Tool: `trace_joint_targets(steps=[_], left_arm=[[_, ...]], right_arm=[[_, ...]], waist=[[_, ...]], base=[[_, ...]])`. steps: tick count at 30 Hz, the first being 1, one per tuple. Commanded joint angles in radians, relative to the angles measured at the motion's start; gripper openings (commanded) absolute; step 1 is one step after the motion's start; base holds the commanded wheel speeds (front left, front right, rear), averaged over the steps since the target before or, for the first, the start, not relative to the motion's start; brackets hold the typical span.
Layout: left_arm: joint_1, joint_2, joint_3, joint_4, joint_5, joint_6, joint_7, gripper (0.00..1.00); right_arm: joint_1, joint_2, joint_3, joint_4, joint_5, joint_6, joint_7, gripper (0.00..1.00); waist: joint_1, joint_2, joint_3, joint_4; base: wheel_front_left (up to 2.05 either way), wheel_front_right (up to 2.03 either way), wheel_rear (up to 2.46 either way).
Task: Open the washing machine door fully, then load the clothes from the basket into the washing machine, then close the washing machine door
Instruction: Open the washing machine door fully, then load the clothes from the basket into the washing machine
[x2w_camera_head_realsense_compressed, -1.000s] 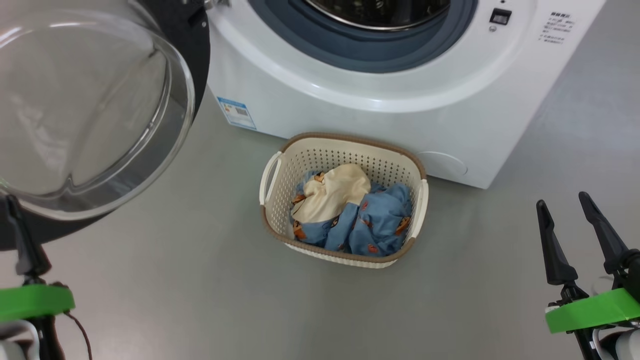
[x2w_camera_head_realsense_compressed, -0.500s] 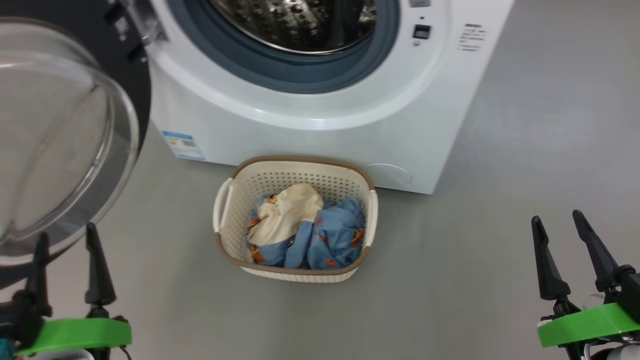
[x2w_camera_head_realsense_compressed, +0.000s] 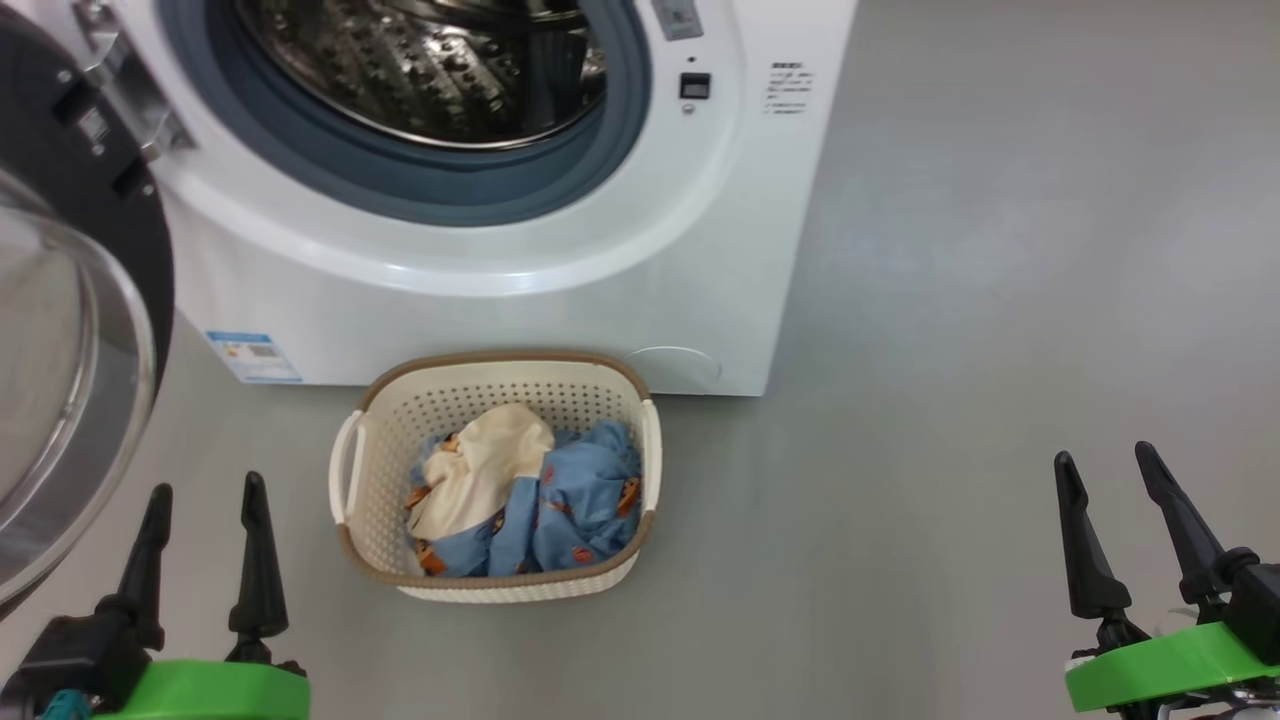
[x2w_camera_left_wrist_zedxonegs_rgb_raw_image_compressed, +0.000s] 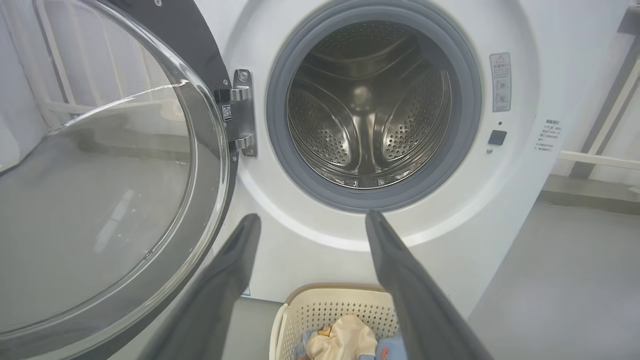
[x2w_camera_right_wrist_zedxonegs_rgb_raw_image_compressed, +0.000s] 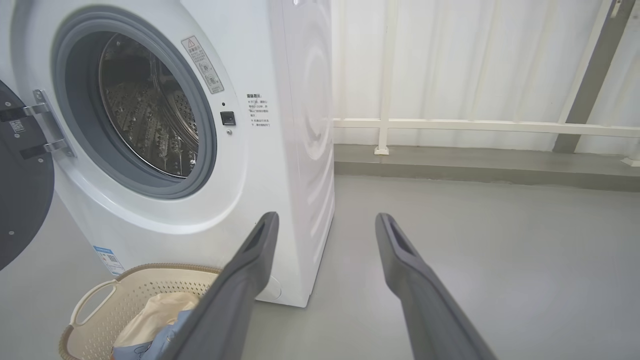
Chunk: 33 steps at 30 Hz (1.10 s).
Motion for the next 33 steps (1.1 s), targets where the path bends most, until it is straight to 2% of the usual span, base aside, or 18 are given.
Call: trace_joint_targets(steps=[1, 13, 33], left_arm=[[0.006, 0.033, 0.022, -0.032, -0.011, 0.001, -0.003, 1.00], [0.054, 0.035, 0.003, -0.040, -0.029, 0.001, -0.003, 1.00], [0.046, 0.041, -0.009, -0.031, -0.062, 0.001, -0.003, 1.00]], right_arm=[[0.004, -0.016, 0.012, -0.022, -0.004, 0.004, -0.012, 1.00], [0.031, -0.009, 0.011, -0.024, -0.006, 0.004, -0.012, 1.00], [0.022, -0.002, 0.006, -0.033, -0.008, 0.004, -0.012, 1.00]], waist=[[0.0000, 0.0000, -0.018, -0.038], [0.0000, 0.0000, -0.050, -0.086], [0.0000, 0.0000, -0.035, -0.087]], base=[[0.00, 0.00, 0.00], [0.00, 0.00, 0.00], [0.00, 0.00, 0.00]])
